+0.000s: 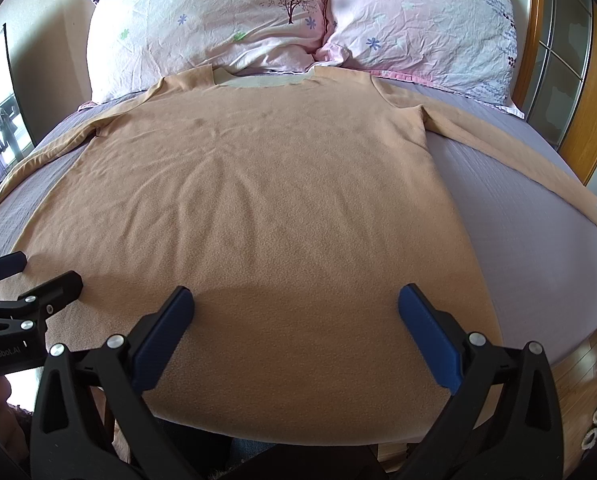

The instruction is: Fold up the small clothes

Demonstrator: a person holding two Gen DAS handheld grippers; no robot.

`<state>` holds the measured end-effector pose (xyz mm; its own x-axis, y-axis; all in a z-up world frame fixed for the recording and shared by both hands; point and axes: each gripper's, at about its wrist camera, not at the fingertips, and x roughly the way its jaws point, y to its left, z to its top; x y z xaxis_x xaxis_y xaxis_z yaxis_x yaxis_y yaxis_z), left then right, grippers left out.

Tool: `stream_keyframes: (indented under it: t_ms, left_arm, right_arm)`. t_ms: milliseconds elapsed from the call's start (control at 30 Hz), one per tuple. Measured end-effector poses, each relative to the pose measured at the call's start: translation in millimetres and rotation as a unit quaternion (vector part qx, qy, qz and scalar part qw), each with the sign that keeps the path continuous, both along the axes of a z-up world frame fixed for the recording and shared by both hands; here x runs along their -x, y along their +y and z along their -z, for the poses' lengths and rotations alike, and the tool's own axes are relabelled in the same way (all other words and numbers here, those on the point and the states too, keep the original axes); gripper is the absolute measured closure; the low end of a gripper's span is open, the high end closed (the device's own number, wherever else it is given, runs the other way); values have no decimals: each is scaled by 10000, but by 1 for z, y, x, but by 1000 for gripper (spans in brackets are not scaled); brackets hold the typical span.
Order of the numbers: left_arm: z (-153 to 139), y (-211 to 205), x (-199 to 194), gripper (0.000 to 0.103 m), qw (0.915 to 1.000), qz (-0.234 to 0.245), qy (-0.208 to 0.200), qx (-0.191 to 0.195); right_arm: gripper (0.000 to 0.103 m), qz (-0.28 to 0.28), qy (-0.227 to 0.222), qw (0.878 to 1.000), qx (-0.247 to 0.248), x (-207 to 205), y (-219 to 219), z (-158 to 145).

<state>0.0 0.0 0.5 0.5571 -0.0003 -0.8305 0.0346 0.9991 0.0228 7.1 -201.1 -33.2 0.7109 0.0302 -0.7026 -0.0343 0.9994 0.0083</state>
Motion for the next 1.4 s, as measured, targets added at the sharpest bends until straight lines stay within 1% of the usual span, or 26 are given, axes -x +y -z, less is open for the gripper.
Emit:
stream_keyframes:
  t_ms: [433,500,533,600,633,700,733,800,833,867,900,933,967,1000,1033,1100,1133,1167,1200,1300,1333,1400]
  left_arm:
    - [0,0,0,1,10000,3,-9,-2]
    - [0,0,-1,1,10000,12,-13,-10]
    - [0,0,0,1,10000,21,-35,-12]
    - [0,0,1,1,9999,50,-142,-18]
    - [-2,0,6,1,9998,69,-204,-15]
    - [-1,0,9,1,9992,155,-374,-27]
    - [-2,-1,5,1,9990,193,-403,-23]
    - [-2,3,4,1,9989,265,-395,27]
    - [-3,4,1,1,9986,316,-412,72]
    - [-3,6,-2,1,9981,375,-452,164]
    - [-4,8,-3,1,9975,427,-498,281]
    - [-7,13,-7,1,9954,518,-584,564]
    - [-10,19,-11,1,9922,591,-672,867]
    - [-12,23,-12,1,9893,629,-751,1081]
    - [-16,30,-16,1,9832,679,-928,1421]
    - [-26,45,-20,1,9708,671,-1362,1859]
    - [-30,49,-21,1,9683,607,-1509,1895]
    - [-35,55,-23,1,9662,512,-1672,1896]
    - [-37,58,-25,1,9652,454,-1752,1886]
    - [-43,77,-37,1,9613,225,-1890,1992]
    - [-43,86,-41,1,9578,118,-1932,2124]
    - [-43,105,-46,1,9501,-148,-2025,2368]
  right_arm:
    - [2,-7,-15,10000,5,0,1,0]
    - [2,-81,-113,9999,-8,1,0,1]
    - [2,-208,-210,9996,-28,1,-2,1]
    - [2,-494,-327,9980,-215,-2,-14,-4]
    - [2,-348,-315,9976,-518,-4,-30,-7]
    - [2,121,-512,9926,-1092,-5,-74,-22]
    - [2,599,-711,9847,-1475,-6,-112,-34]
    - [10,1372,-979,9608,-2200,-6,-181,-48]
    - [20,1919,-993,9399,-2642,-8,-226,-50]
    - [28,2301,-937,9220,-2970,-9,-260,-49]
    - [33,2581,-880,9053,-3256,-12,-289,-47]
    - [40,2969,-794,8824,-3563,-17,-326,-40]
    - [48,3252,-706,8671,-3707,-21,-348,-35]
    - [52,3539,-593,8504,-3847,-24,-368,-28]
    - [56,3787,-524,8305,-4051,-29,-391,-19]
    - [58,4150,-396,8091,-4143,-37,-419,-9]
    - [58,4249,-378,8032,-4158,-40,-425,-6]
    - [61,4333,-363,7964,-4204,-44,-432,-2]
    - [62,4372,-402,7921,-4241,-46,-438,-1]
    - [62,4486,-469,7871,-4207,-55,-440,3]
    - [64,4508,-559,7844,-4224,-57,-442,5]
    - [84,4549,-620,7829,-4199,-60,-448,9]
